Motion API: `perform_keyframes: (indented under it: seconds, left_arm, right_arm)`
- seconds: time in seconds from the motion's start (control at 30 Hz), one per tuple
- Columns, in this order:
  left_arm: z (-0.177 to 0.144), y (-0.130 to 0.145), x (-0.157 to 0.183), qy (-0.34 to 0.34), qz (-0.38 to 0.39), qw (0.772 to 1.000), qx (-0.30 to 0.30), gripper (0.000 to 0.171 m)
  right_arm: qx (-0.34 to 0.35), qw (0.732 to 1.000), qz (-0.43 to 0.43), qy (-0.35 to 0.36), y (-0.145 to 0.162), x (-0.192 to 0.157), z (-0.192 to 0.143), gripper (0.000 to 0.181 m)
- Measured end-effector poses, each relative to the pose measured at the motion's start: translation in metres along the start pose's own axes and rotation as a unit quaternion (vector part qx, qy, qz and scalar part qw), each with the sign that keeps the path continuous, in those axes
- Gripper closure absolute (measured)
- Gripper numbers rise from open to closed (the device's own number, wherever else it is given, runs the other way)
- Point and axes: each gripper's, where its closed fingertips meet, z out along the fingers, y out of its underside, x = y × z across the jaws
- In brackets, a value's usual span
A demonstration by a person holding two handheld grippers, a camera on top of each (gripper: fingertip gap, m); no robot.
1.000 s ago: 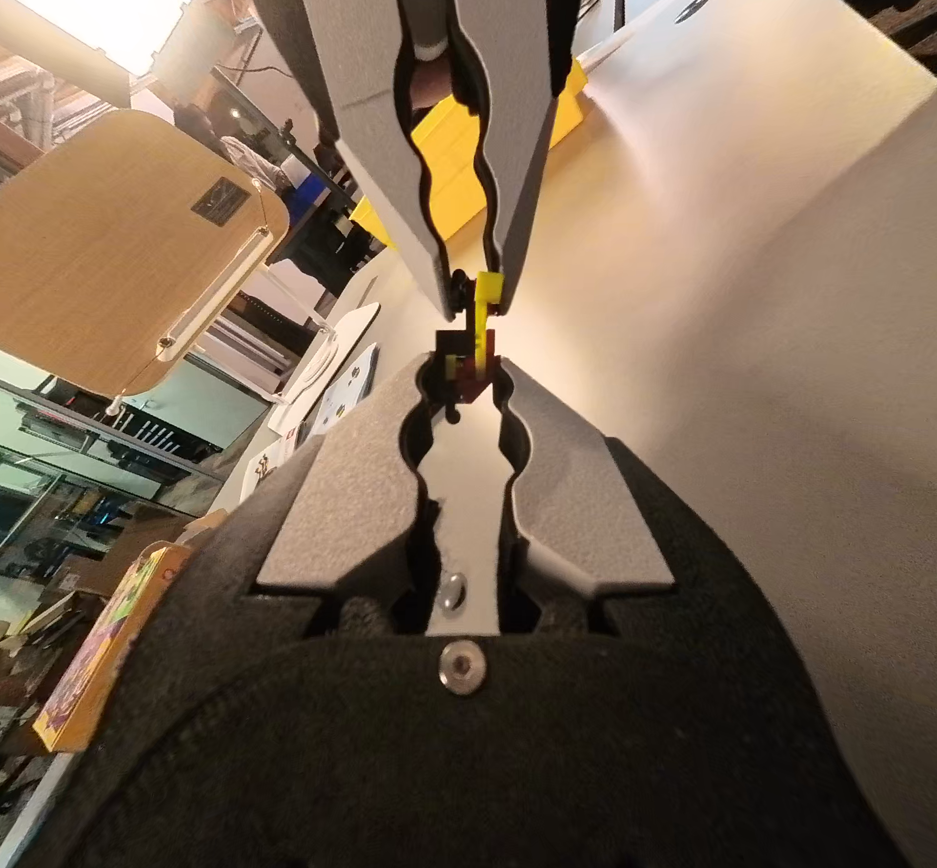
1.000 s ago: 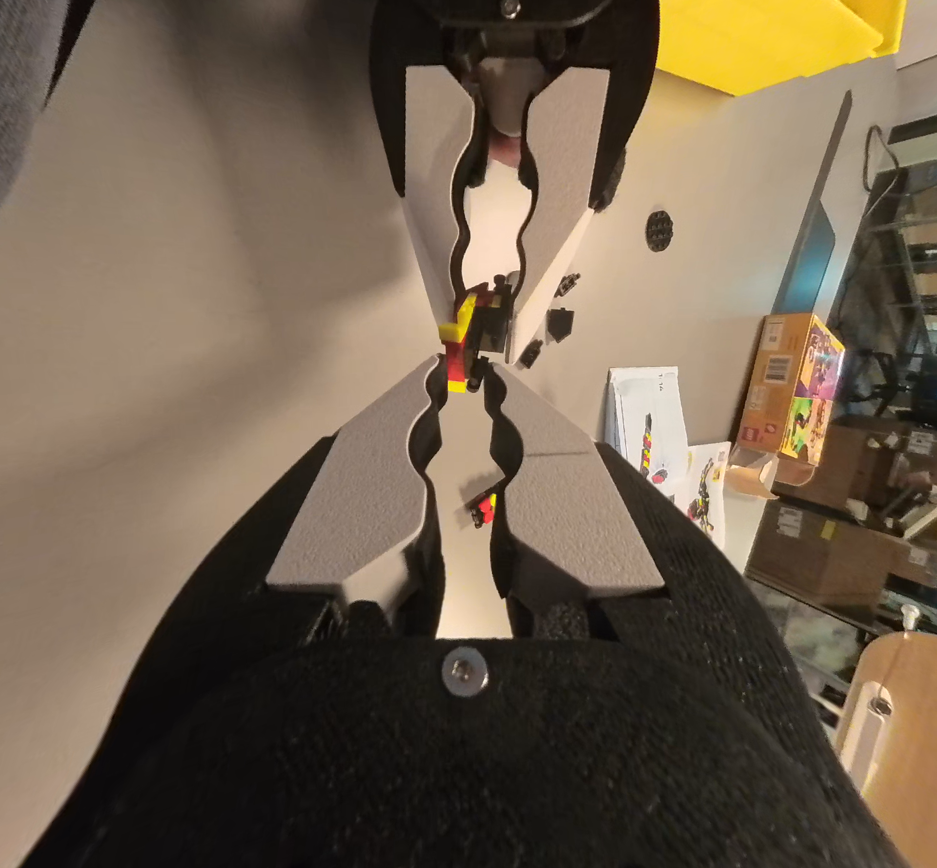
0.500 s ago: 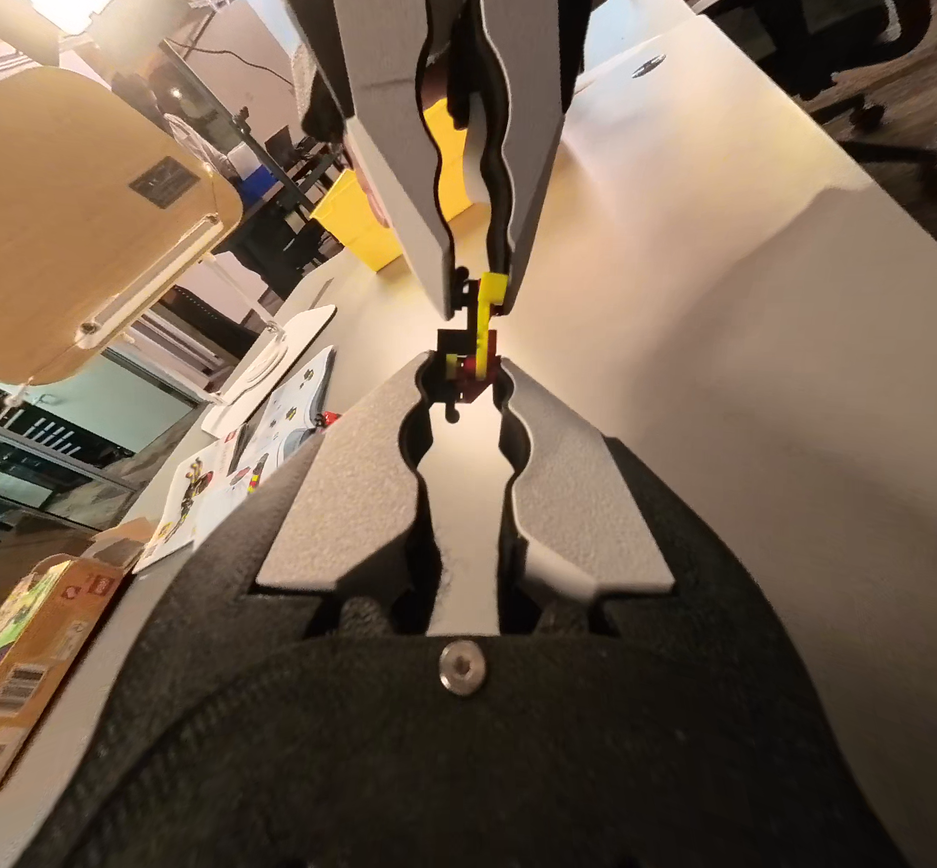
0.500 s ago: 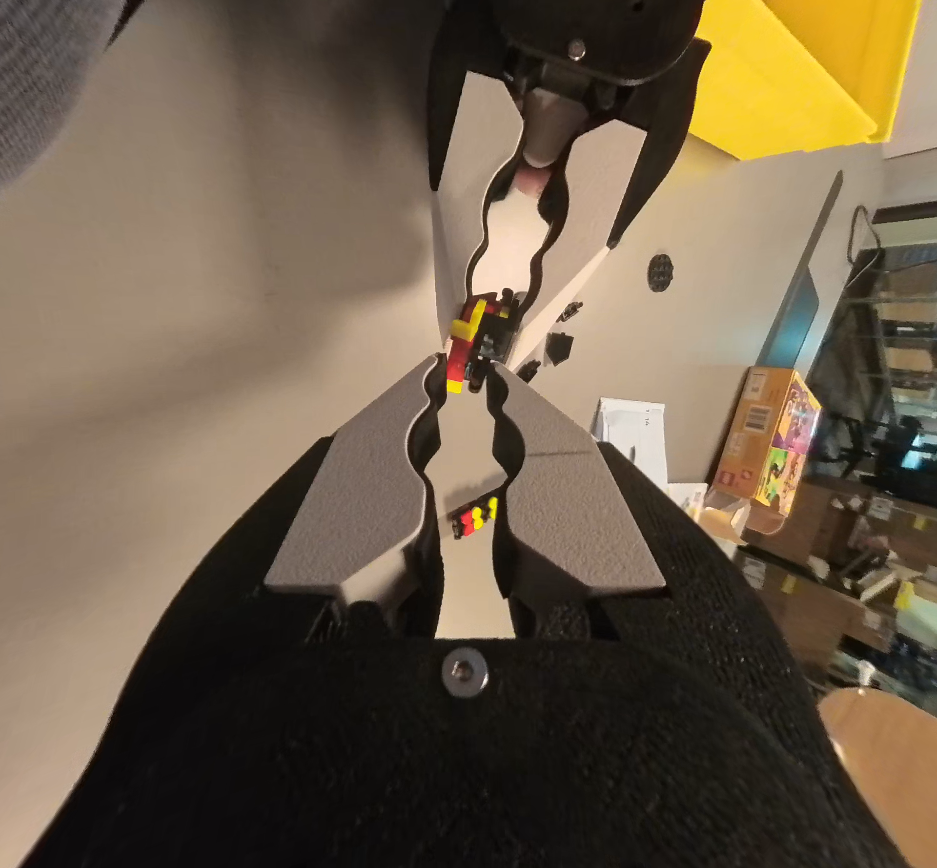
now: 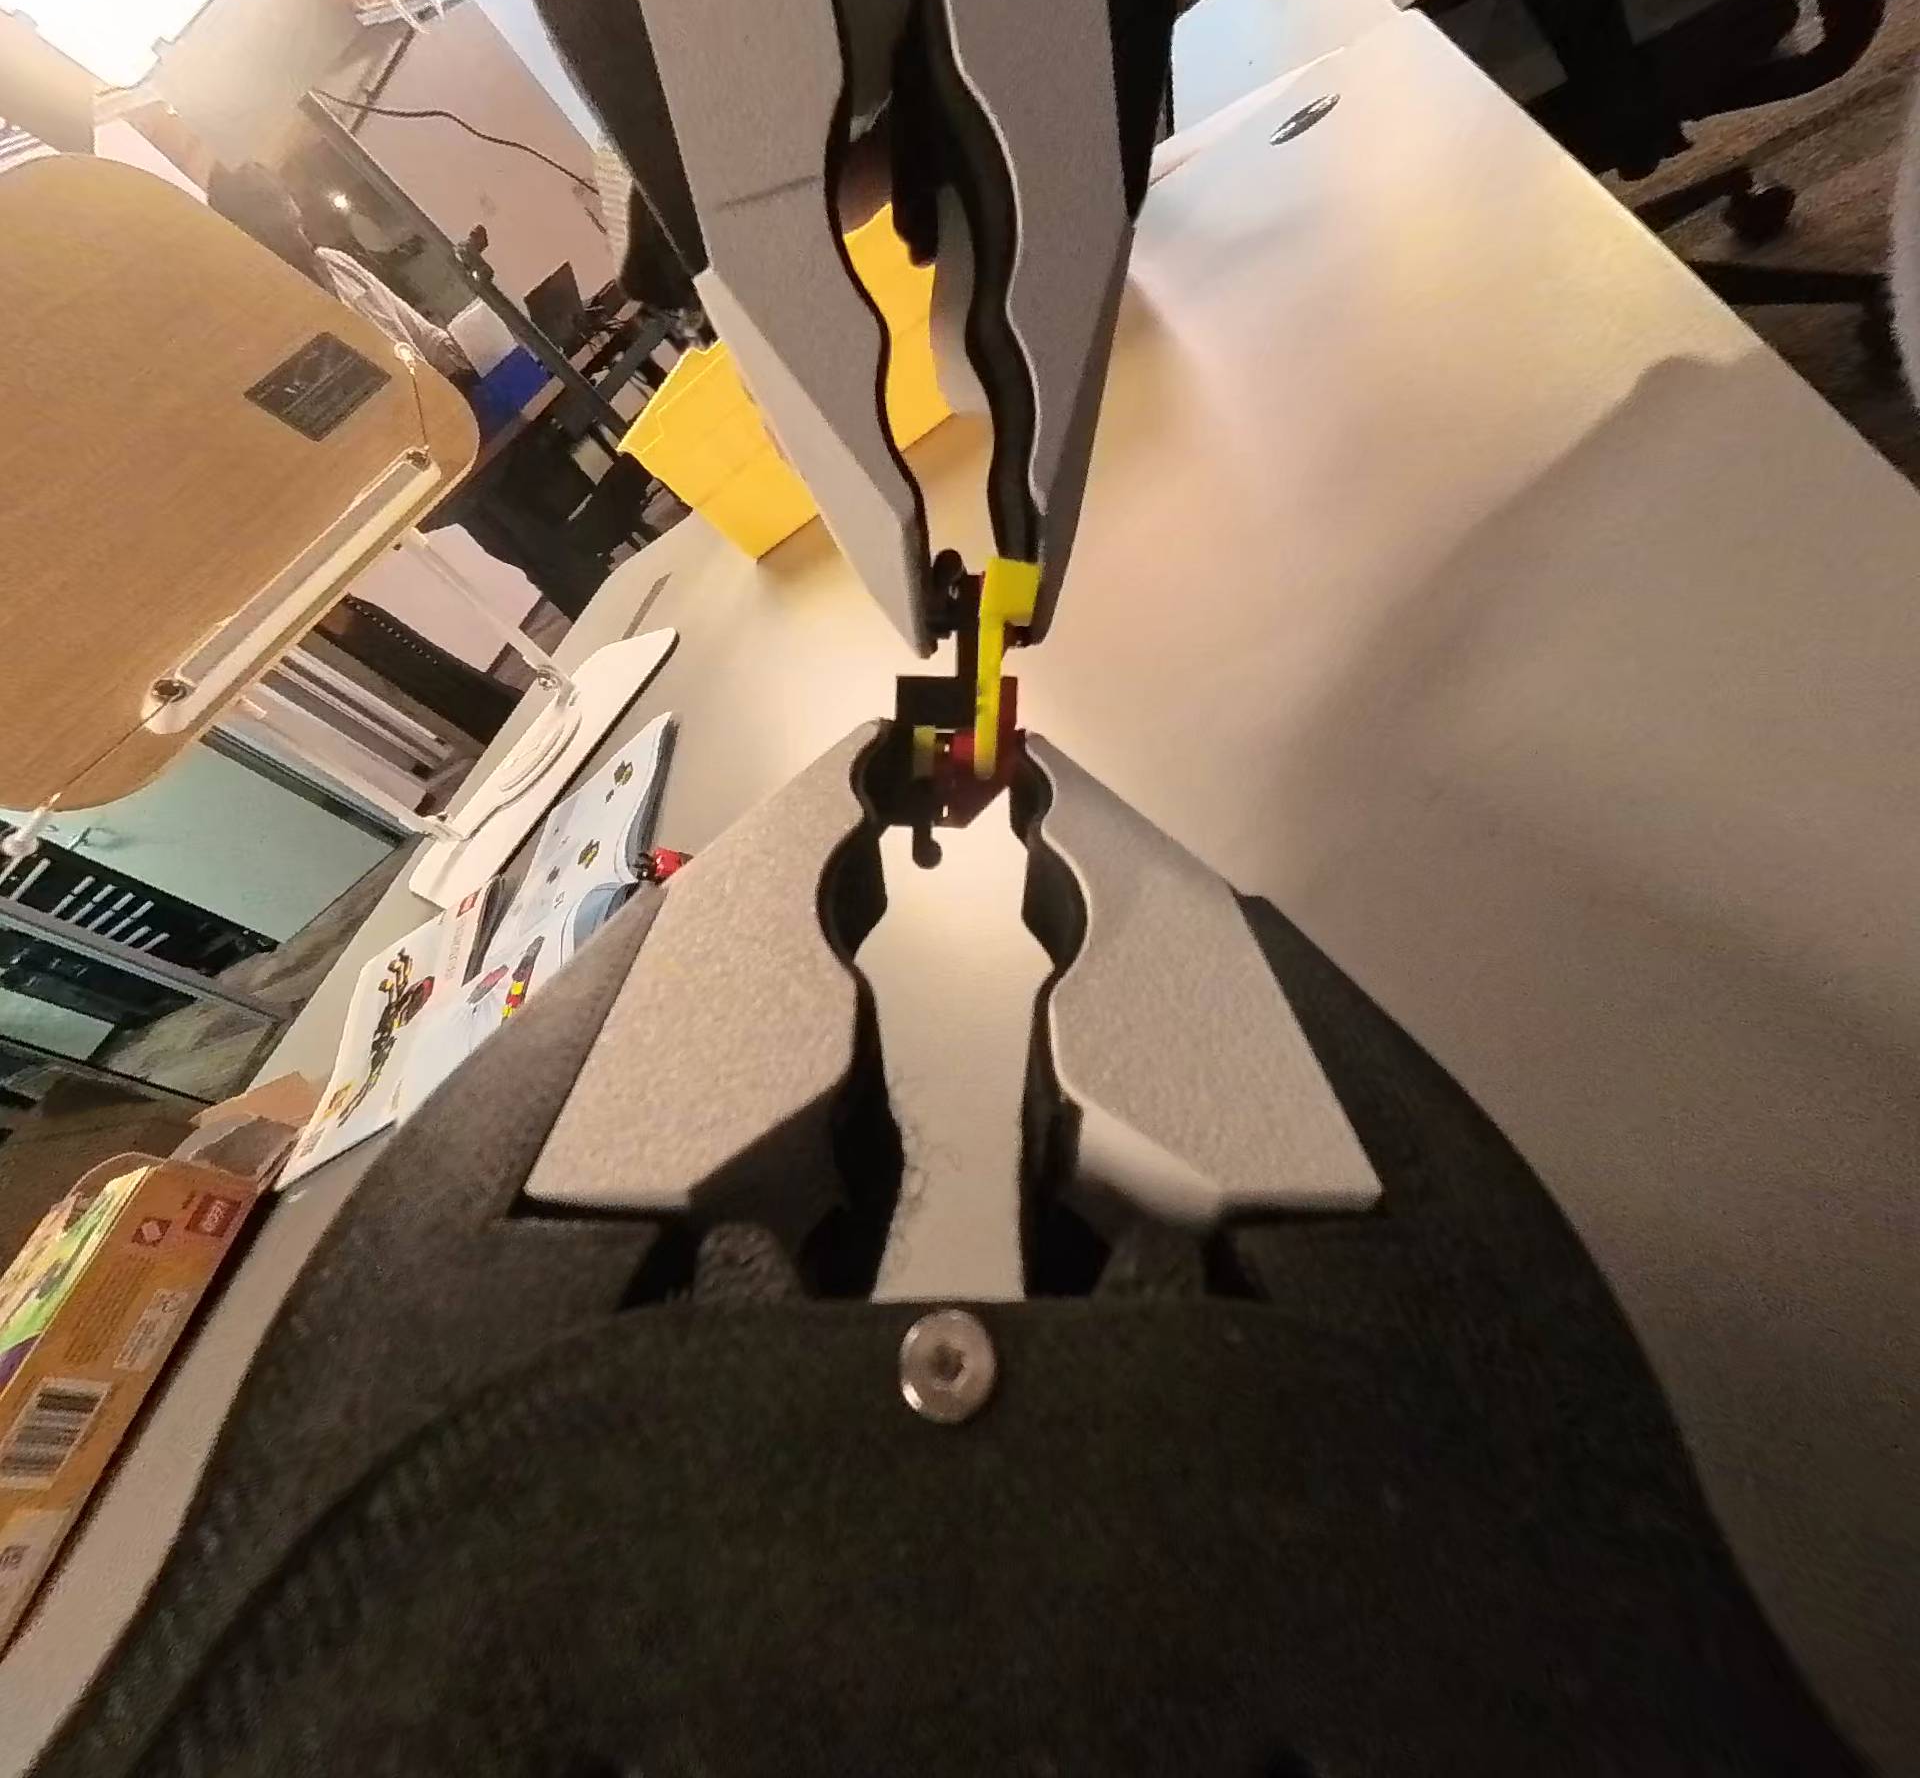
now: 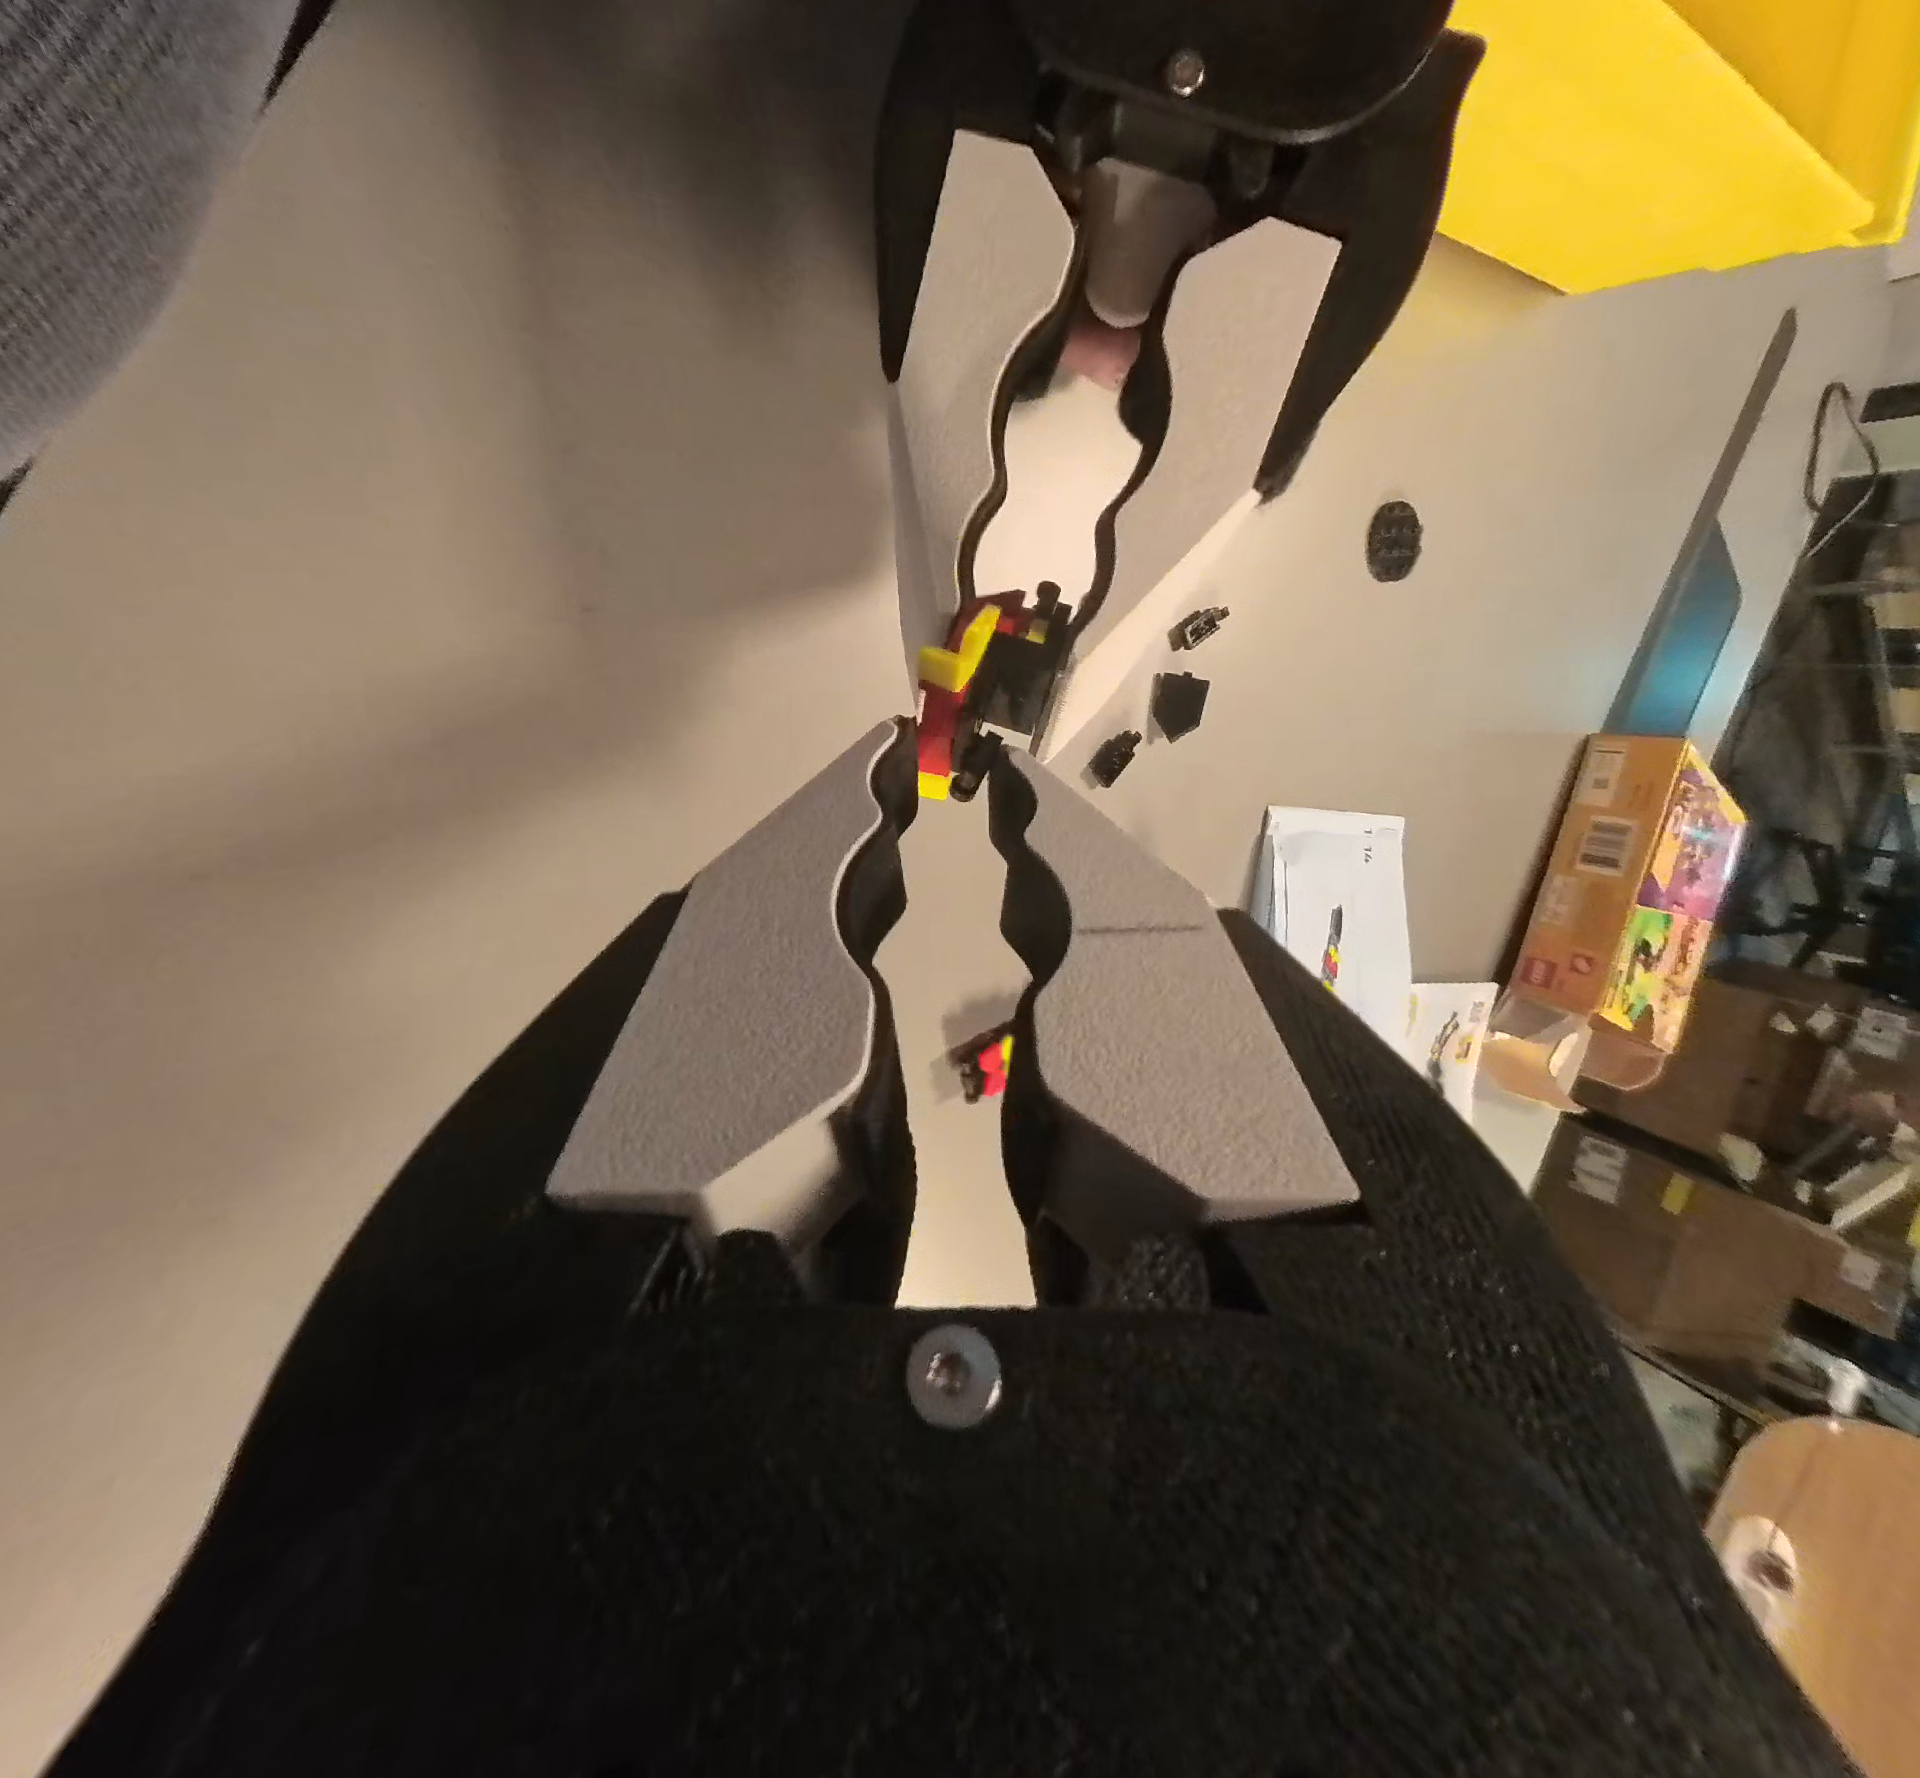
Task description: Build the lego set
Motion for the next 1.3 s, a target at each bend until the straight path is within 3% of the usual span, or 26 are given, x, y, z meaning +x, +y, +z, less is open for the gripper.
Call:
perform_keyframes:
  seconds: [0.33, 0.5, 0.93, 1.13, 1.3]
  left_arm:
    - [0.0, 0.014, -0.002, -0.043, 0.086, 0.994, -0.049, 0.151]
    - [-0.001, 0.016, -0.003, -0.022, 0.045, 0.997, -0.058, 0.152]
    - [0.0, 0.016, 0.004, -0.006, 0.032, 0.998, -0.054, 0.152]
    - [0.0, 0.014, 0.008, 0.011, 0.022, 0.999, -0.047, 0.152]
    - [0.001, 0.016, 0.012, 0.019, 0.024, 0.998, -0.052, 0.152]
  right_arm:
    - [0.014, 0.998, 0.044, 0.034, 0.009, 0.003, 0.018, 0.17]
    - [0.032, 0.997, 0.06, 0.043, 0.009, 0.005, 0.02, 0.169]
    - [0.027, 0.996, -0.048, 0.072, 0.01, 0.001, 0.021, 0.169]
    - [0.039, 0.998, -0.034, 0.048, 0.009, -0.003, 0.021, 0.169]
    - [0.019, 0.995, -0.078, 0.056, 0.009, -0.006, 0.023, 0.17]
